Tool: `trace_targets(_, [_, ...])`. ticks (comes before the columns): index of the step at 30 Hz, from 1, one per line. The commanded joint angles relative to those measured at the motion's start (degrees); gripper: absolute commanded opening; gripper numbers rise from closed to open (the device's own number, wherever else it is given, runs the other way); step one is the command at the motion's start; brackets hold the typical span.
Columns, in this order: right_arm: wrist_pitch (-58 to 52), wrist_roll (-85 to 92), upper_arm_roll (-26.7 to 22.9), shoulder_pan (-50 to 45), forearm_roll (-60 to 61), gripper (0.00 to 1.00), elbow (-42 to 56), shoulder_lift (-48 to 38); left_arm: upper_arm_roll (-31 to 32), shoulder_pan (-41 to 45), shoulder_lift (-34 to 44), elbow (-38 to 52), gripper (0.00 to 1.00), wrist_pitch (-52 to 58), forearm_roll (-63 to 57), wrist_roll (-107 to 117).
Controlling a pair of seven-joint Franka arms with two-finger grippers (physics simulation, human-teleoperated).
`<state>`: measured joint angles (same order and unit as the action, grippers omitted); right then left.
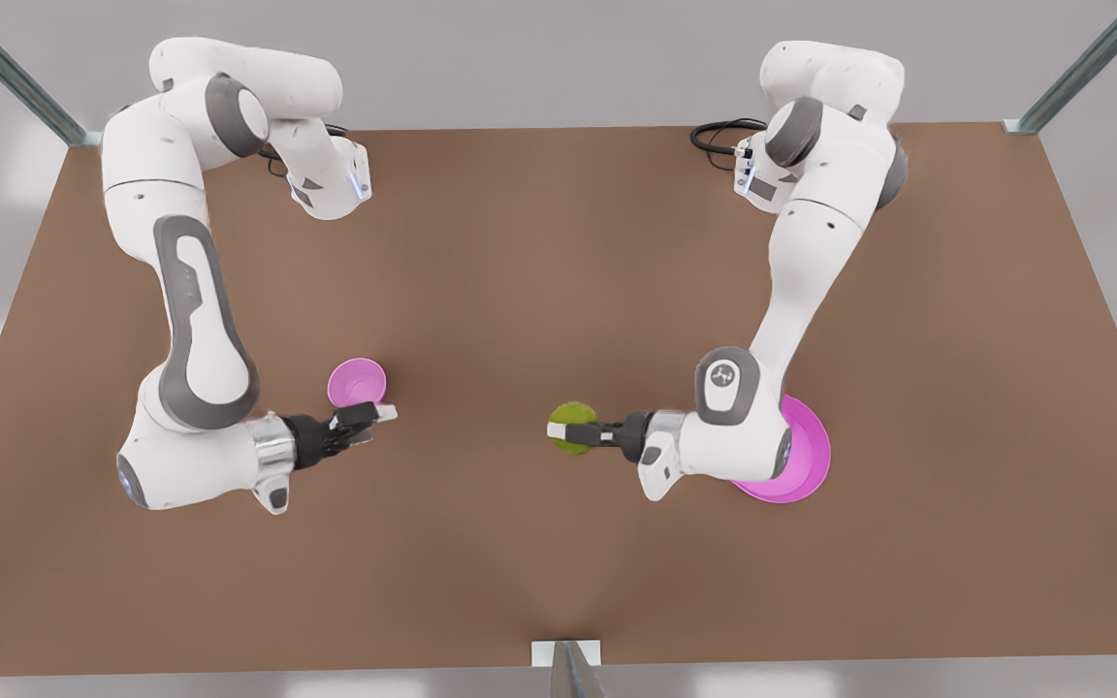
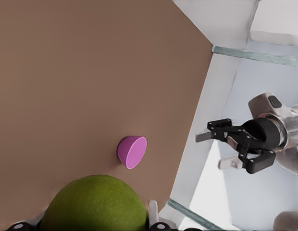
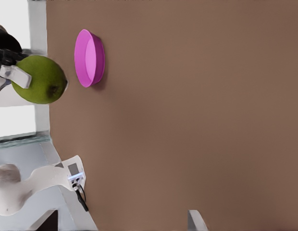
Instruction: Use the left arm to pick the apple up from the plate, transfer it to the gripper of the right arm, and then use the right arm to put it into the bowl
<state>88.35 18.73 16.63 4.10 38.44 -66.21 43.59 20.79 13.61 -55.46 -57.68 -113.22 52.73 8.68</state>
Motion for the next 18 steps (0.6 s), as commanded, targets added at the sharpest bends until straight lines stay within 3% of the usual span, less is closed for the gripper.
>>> trace_targets(1, [8.23, 54.73, 2.18, 0.11, 8.32, 1.00, 0.21, 1.50, 1.62, 0.19, -2.55, 2.31, 0.83, 0.28, 6.25, -3.84])
trace_targets(5, [26.42, 80.83, 6.14, -0.59, 11.22, 1.00, -3.13, 3.17, 5.93, 1.68, -4.48, 2.39, 0.83, -5.17, 6.16, -14.74])
trace_targets(6, [38.44, 91.45, 8.32, -0.15, 12.53, 1.00, -7.16, 2.30, 5.93, 1.68, -4.57, 2.31, 0.83, -5.17, 6.16, -16.68])
trace_targets(7, [43.64, 94.72, 11.23, 1.25, 13.16, 1.00, -9.98, 1.42, 5.93, 1.59, -4.57, 2.39, 0.82, -5.26, 6.16, -17.82])
trace_targets(9, [47.07, 98.67, 20.09, 7.66, 13.94, 1.00, -14.99, 1.59, 5.84, 1.59, -4.48, 2.57, 0.82, -7.02, 6.16, -20.02])
trace_targets(13, [49.19, 103.61, 29.69, 14.00, 14.39, 1.00, -21.76, 2.03, 5.84, 1.68, -4.48, 2.66, 0.82, -8.51, 6.16, -20.55])
trace_targets(18, [49.19, 105.45, 31.71, 13.74, 15.18, 1.00, -23.09, 3.70, 5.84, 1.68, -4.84, 2.57, 0.83, -8.60, 6.16, -20.63])
